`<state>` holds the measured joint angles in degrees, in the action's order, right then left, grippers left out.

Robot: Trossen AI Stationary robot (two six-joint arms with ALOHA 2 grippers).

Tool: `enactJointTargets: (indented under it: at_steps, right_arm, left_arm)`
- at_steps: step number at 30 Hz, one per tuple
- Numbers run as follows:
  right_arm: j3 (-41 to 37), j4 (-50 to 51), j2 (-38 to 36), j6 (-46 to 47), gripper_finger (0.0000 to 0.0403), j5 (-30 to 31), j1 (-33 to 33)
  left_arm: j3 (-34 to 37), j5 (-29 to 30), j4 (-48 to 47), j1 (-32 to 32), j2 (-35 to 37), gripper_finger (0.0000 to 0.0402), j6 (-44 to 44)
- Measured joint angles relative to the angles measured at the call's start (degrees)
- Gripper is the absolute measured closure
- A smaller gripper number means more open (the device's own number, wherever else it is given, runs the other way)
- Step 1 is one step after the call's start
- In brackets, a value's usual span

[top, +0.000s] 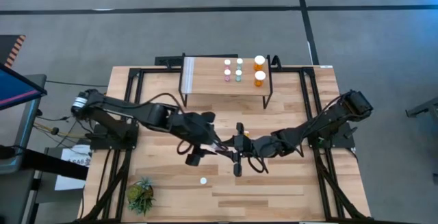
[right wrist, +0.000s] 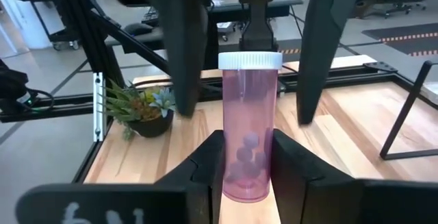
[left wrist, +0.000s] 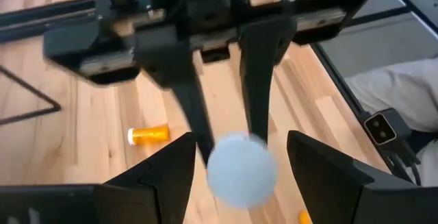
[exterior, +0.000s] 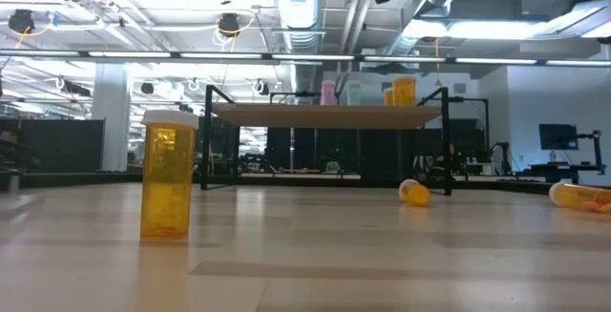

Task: Pick and place medicine bottles onto shelf by color
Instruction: Put the small pink pill bottle on the shelf aligned with the other small pink pill bottles

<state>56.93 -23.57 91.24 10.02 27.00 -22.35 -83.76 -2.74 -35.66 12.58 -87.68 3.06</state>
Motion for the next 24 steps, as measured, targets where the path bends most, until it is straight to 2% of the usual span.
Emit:
enactJointTargets:
  at_steps: [5, 13, 24]
  right_arm:
    - [0.02, 0.47, 0.00, 0.02, 0.0295, 0.02, 0.00]
    - [0.04, 1.77, 0.02, 0.07, 0.0294, 0.02, -0.11]
    - [0.04, 0.80, 0.02, 0.07, 0.0294, 0.03, -0.11]
  left_arm:
    - [-3.75, -0.01, -2.57, -0.20, -2.62, 0.0183, 0.97]
    - [-3.94, 0.02, -4.83, -0.17, 1.10, 0.0187, 0.41]
    - [-3.22, 0.04, -6.72, -0.20, 0.26, 0.0211, -0.14]
